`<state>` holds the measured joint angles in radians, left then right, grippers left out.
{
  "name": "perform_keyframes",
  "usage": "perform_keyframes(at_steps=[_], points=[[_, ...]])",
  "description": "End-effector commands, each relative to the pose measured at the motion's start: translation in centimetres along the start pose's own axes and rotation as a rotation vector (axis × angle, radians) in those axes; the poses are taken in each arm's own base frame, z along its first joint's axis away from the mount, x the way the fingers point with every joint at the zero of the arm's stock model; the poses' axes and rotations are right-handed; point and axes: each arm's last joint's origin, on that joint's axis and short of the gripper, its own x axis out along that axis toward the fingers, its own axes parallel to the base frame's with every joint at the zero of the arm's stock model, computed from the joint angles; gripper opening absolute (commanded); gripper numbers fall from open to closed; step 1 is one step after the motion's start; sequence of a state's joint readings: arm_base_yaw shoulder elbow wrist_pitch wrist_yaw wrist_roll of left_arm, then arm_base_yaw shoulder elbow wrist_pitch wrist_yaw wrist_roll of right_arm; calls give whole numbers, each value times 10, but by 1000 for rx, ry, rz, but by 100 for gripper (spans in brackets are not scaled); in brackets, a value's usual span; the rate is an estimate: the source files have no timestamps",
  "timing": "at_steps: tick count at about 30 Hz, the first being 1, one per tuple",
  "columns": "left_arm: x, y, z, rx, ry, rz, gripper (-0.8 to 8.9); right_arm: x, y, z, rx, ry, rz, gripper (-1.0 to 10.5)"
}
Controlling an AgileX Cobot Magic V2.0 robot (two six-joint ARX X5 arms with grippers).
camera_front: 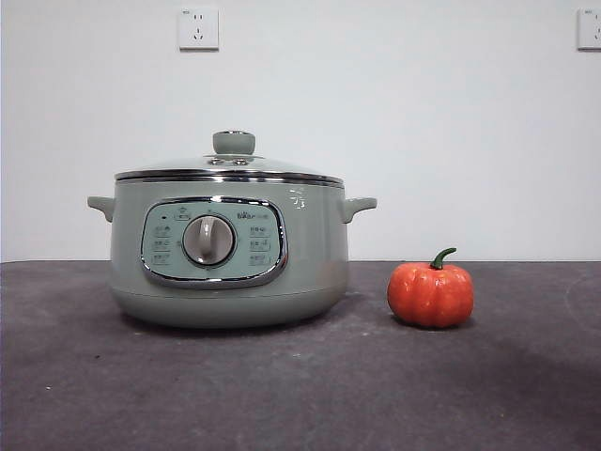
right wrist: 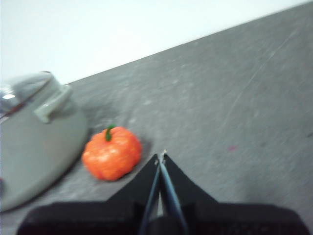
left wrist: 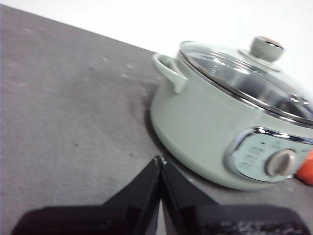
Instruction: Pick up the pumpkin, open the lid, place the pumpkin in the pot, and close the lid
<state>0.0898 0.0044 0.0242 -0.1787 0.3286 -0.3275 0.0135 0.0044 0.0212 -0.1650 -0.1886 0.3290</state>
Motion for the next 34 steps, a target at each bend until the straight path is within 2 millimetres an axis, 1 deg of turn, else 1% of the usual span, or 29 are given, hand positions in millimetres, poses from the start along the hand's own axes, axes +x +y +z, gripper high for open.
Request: perform_keyframes(at_steps=[1,3,9,12,14,18,22,26,31,34], points=[[-5,-6,12,-30,-27,-23,-8,-4,6,11,96,-28,38,-11],[-9,-11,21,-26,-42,-29,-8,-7,9,20,101,-53,48,-12],[-30,-30,54,-8,-77,-46,-8,-20,25,57,87,-123,92,-12],[-41,-39,68,-1,-70,-58,-8,-25,34,79,73,-120,135,-12],[-47,-45,77,19,-44,-87,-8,-27,41,94,42,-89,151,-12],[-52,-57,98,64,31,-150,-8,-28,53,122,-29,21,199,-12],[-53,-69,124,117,114,-244,-8,-27,66,151,-117,168,250,-12],[-54,-78,145,167,184,-299,-8,-24,77,173,-191,310,293,-12],[-54,-86,162,239,311,-338,-8,-20,87,191,-273,480,318,-12],[-54,-89,167,258,375,-359,-8,-19,90,196,-289,564,329,-11]])
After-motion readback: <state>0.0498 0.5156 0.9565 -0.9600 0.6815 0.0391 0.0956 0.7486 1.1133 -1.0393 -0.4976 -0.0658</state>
